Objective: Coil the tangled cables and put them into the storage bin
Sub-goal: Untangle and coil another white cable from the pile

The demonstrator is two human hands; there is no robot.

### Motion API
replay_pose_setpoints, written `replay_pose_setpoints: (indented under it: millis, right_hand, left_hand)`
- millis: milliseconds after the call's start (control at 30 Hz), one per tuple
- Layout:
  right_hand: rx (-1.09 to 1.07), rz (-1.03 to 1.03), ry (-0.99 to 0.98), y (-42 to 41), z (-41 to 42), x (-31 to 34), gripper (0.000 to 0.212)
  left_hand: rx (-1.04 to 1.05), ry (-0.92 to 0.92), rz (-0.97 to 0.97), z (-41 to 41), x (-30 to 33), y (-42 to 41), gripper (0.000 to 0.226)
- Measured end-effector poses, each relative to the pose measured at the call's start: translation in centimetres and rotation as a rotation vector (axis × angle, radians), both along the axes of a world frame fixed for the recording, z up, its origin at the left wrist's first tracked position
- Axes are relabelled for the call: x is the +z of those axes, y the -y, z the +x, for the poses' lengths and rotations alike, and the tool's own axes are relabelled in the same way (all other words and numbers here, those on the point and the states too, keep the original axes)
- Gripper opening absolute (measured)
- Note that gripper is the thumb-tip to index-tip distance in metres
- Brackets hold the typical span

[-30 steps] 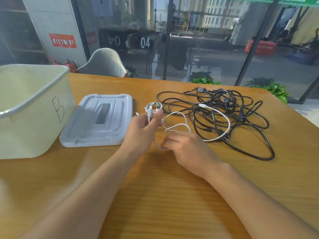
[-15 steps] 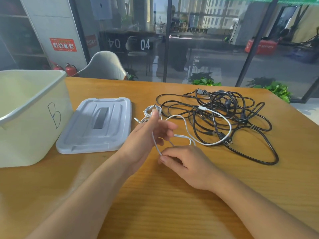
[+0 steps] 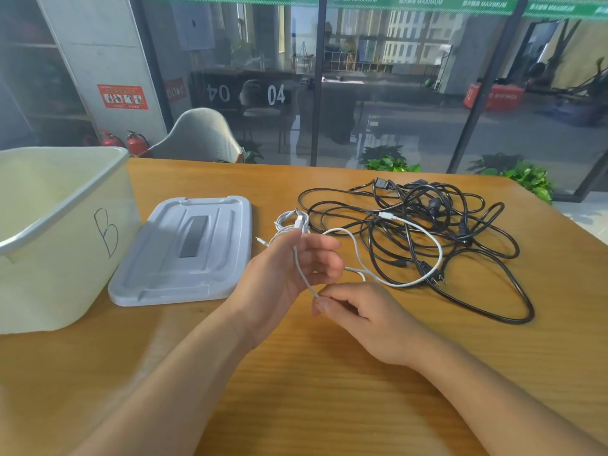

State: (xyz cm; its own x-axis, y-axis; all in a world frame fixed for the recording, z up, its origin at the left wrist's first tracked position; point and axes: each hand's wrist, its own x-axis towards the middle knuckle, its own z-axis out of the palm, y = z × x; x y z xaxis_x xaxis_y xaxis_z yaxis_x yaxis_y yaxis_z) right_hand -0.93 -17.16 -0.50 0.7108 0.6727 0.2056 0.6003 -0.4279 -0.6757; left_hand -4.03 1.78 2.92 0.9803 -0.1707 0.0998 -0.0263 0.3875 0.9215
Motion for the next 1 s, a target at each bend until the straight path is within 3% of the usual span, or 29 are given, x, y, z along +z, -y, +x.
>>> replay_pose_setpoints:
  millis: [333, 567, 867, 1000]
  right_hand:
    - [0.011, 0.023, -0.023, 0.0, 0.0, 0.2, 0.026]
    - [0.032, -0.082, 0.151, 0.1, 0.6, 1.3, 0.029]
    - [-0.152, -0.161, 0.312, 4.2, 3.6, 2.8, 0.049]
    - [-0.212, -0.198, 0.248, 4.8, 3.6, 2.9, 0.045]
  left_hand:
    - [0.051, -0.059, -0.046, -0.3, 0.7, -0.1, 0.043]
    - [-0.016, -0.084, -0.057, -0.6, 1.5, -0.3, 0.047]
    - [-0.121, -0.013, -0.014, -1.2, 2.4, -0.9, 0.042]
    - [-0.2, 0.042, -0.03, -1.6, 2.7, -0.5, 0.042]
